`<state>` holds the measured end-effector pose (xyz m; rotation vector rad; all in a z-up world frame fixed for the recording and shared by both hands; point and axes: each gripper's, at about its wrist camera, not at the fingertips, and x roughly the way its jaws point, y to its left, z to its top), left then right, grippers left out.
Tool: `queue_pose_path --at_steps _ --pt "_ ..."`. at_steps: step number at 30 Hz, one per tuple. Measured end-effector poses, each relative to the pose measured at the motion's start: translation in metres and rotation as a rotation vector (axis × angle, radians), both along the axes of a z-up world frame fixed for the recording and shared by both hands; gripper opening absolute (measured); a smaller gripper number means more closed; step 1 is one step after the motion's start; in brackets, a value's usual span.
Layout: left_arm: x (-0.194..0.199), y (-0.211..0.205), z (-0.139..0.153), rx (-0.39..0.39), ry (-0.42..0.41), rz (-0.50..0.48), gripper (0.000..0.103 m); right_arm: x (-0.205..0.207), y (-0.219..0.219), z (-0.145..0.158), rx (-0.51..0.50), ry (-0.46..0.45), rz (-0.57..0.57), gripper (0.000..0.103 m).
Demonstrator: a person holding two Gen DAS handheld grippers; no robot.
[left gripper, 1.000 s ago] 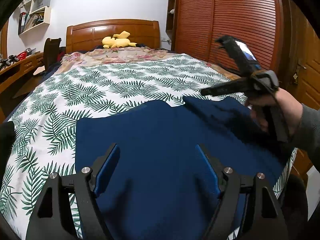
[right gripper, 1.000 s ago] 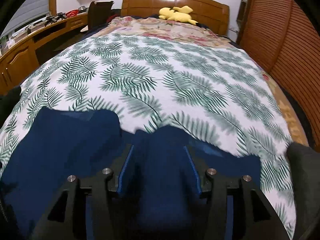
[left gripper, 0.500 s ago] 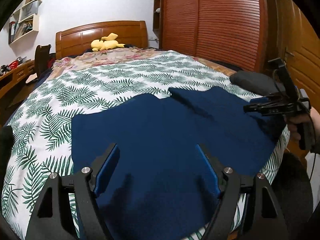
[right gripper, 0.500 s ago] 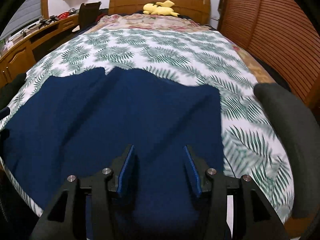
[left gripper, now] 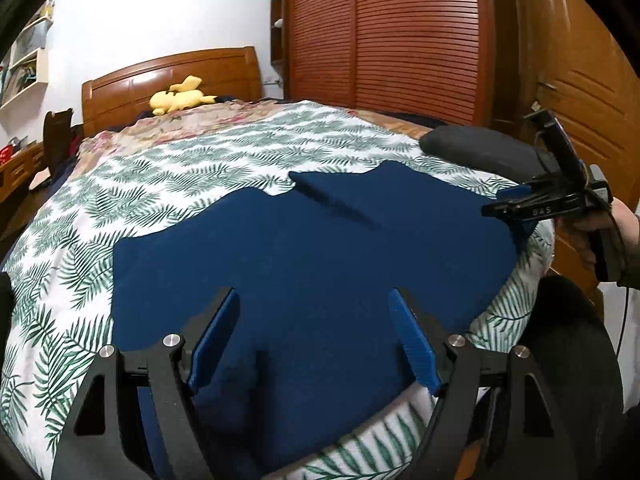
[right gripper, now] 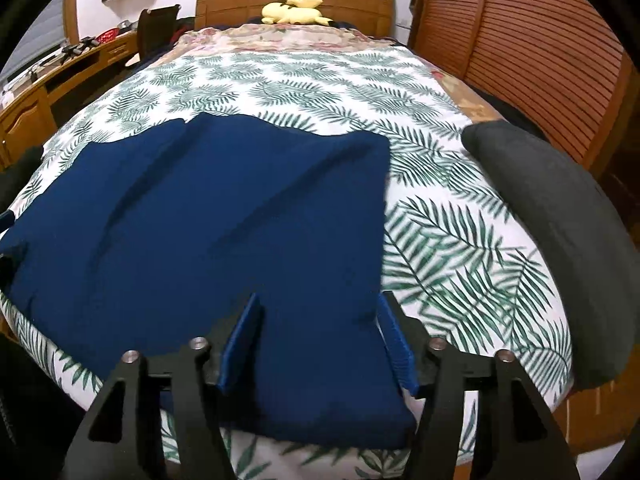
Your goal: Fold large clothes
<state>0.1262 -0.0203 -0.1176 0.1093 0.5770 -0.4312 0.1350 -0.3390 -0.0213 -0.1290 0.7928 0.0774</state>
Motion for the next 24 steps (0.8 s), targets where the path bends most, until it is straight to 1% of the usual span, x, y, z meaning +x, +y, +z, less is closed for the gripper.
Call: queue_pose_path --at_steps 8,13,19,20,21,22,23,24 --pt "0.003 -0.019 0.000 -0.001 0.007 -0.034 0.078 -0.014 -0.017 -0.008 0.095 0.042 -0.030 0.076" --pt "0.010 -0.034 -0.005 0.017 0.023 -0.044 0.078 -0.017 -0.027 -0.014 0.152 0.089 -0.017 0.077" --pt "0.022 -0.046 -0.014 0.043 0.048 -0.040 0.078 -0.019 -0.025 -0.014 0.150 0.090 0.027 0.077" --pt "0.023 -0.047 -0.016 0.048 0.052 -0.039 0.078 -0.020 -0.023 -0.015 0.148 0.088 0.033 0.075" --pt "0.024 -0.048 -0.017 0.050 0.055 -0.039 0.078 -0.020 -0.021 -0.015 0.152 0.087 0.041 0.071" --pt "0.024 -0.048 -0.018 0.049 0.058 -0.040 0.078 -0.020 -0.019 -0.016 0.167 0.089 0.057 0.061" --pt "0.025 -0.049 -0.018 0.048 0.060 -0.041 0.078 -0.020 -0.018 -0.017 0.180 0.089 0.068 0.057" --pt "0.025 -0.049 -0.018 0.047 0.059 -0.042 0.078 -0.021 -0.017 -0.016 0.168 0.091 0.077 0.054"
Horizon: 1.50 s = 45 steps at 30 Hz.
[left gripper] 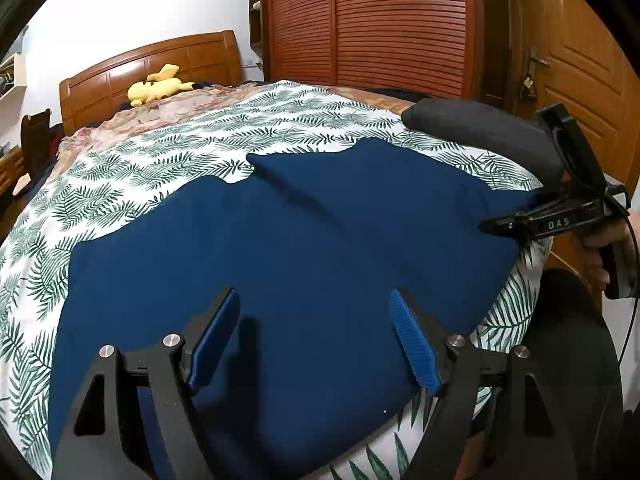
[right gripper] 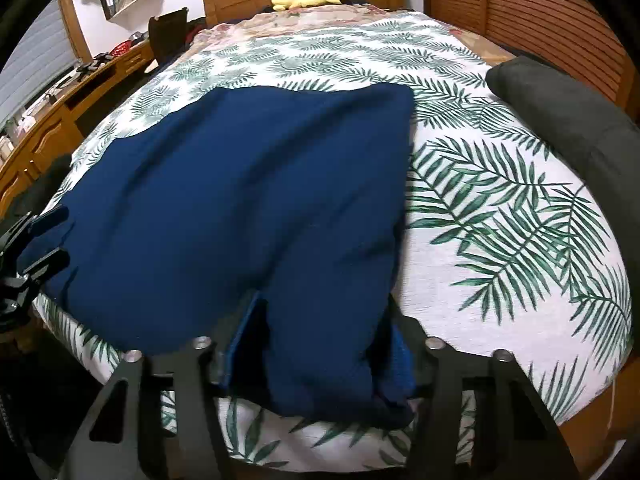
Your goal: Fold large clothes
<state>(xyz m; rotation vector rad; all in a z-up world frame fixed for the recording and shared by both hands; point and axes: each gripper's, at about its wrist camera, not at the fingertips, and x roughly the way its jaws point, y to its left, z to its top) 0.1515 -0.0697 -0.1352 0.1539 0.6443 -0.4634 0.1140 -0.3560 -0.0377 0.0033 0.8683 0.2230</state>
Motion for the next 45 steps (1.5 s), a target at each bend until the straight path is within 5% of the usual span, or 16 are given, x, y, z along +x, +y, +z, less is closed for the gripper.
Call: queue_pose_path --at_steps 5,15,27,35,40,45 --pt "0.000 0.000 0.001 0.001 0.000 0.001 0.078 -0.003 -0.008 0.005 0.066 -0.024 0.038 0.025" --pt "-0.004 0.025 0.011 -0.025 -0.022 0.060 0.078 -0.011 0.017 0.065 0.118 -0.197 0.119 0.021" --pt "-0.021 0.107 0.028 -0.072 -0.064 0.227 0.078 0.021 0.158 0.121 0.137 -0.355 0.423 0.020" --pt "-0.030 0.152 0.021 -0.078 -0.054 0.335 0.078 0.036 0.240 0.085 0.120 -0.251 0.572 0.029" --pt "-0.033 0.163 0.019 -0.082 -0.054 0.362 0.078 0.050 0.248 0.087 0.141 -0.220 0.571 0.053" --pt "-0.031 0.164 0.016 -0.078 -0.058 0.372 0.078 0.039 0.225 0.096 0.140 -0.284 0.549 0.054"
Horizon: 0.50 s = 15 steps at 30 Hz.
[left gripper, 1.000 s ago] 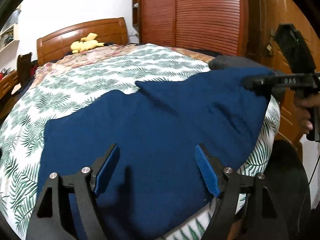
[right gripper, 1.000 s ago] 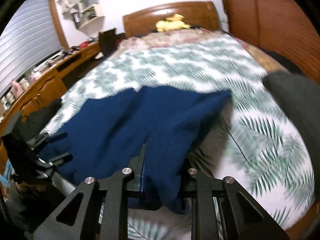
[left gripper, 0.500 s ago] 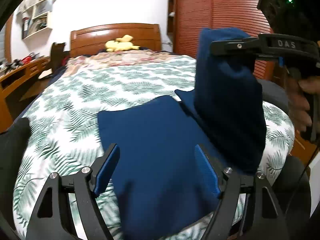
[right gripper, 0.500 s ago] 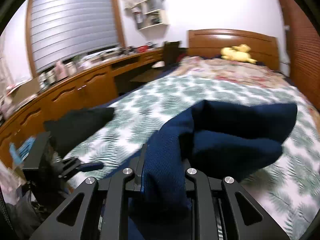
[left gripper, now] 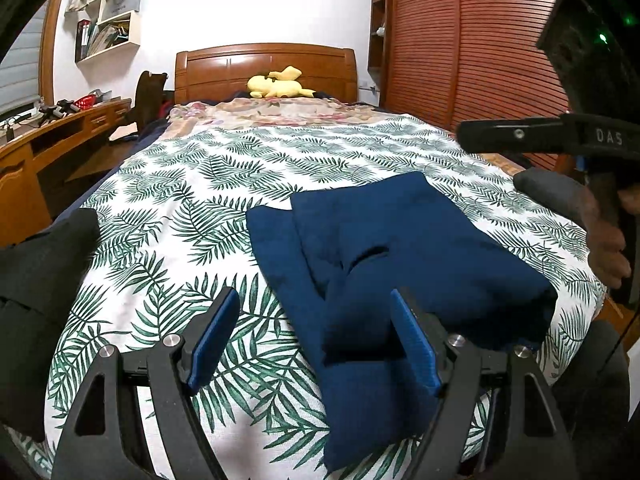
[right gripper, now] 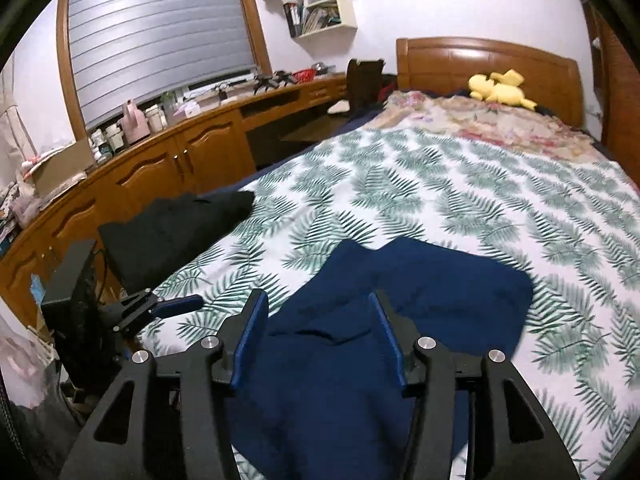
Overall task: Fold large clothes
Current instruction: 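Grasp the folded jacket bundle edge with the left tool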
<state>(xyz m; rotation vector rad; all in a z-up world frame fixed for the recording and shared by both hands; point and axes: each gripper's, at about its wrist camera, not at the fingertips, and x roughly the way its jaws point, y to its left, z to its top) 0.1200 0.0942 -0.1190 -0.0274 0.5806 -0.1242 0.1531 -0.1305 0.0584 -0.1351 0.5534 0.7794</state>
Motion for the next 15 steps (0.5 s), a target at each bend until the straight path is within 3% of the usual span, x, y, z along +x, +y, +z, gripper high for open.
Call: queue_pose_path --at_steps 2,12,15 --pt "-0.001 0.000 0.000 0.004 -0.002 0.007 0.078 -0.001 -0.008 -0.008 -0.030 -0.022 -0.036 0.054" --pt "0.007 0.004 0.003 0.019 0.066 0.099 0.078 0.040 -0.012 -0.083 -0.198 0.042 -0.075 0.054" --pt "0.012 -0.003 0.005 0.027 0.093 0.096 0.067 0.051 -0.014 -0.092 -0.181 0.066 -0.063 0.054"
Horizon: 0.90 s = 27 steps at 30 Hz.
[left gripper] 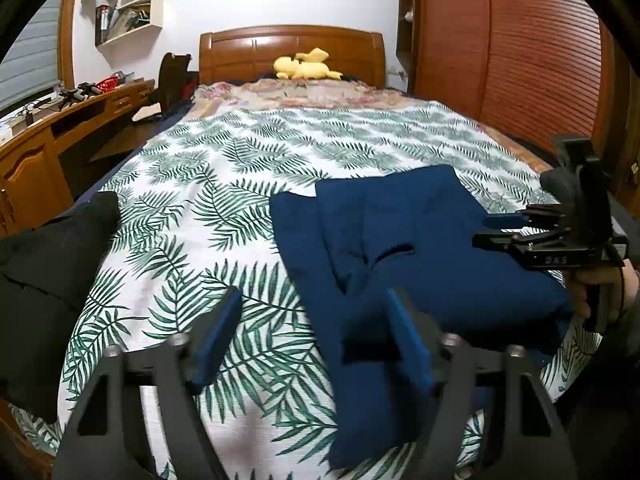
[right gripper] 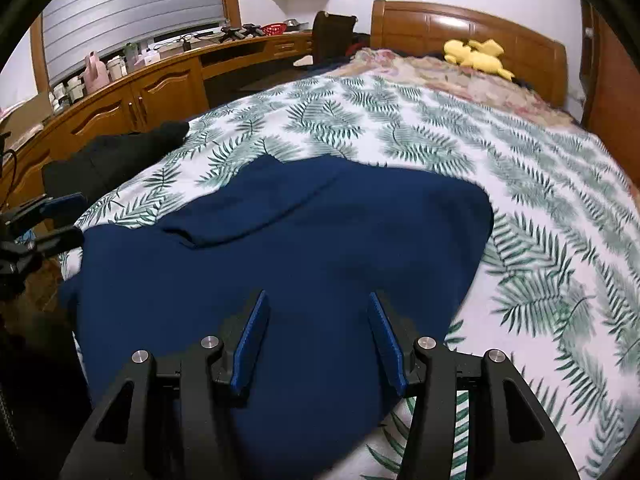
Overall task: Fold large clothes
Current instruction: 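Grasp the folded jacket bundle edge with the left tool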
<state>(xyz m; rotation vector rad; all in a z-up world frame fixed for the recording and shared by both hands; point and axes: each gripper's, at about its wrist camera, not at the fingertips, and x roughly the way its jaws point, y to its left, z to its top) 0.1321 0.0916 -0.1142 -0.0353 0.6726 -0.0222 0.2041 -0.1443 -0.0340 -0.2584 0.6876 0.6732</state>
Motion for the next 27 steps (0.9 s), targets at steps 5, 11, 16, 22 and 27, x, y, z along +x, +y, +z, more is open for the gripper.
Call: queue_pose_path --at_steps 5,11,16,22,27 --pt "0.011 -0.016 -0.005 -0.032 0.058 0.005 0.059 0.008 0.004 0.005 -0.022 0.000 0.021 0.054" --pt "0.016 -0.033 -0.008 -0.053 0.095 0.004 0.042 0.005 -0.014 0.005 0.006 0.016 0.005 0.054" --pt "0.012 -0.047 0.000 -0.043 0.118 -0.044 0.011 -0.005 -0.032 0.002 0.041 0.035 -0.007 0.054" --pt "-0.025 -0.061 0.031 -0.038 0.012 -0.007 0.009 -0.017 -0.046 0.008 0.062 0.027 0.012 0.054" --pt "-0.044 -0.059 0.029 0.021 0.034 0.010 0.009 -0.025 -0.051 0.007 0.073 0.038 0.037 0.054"
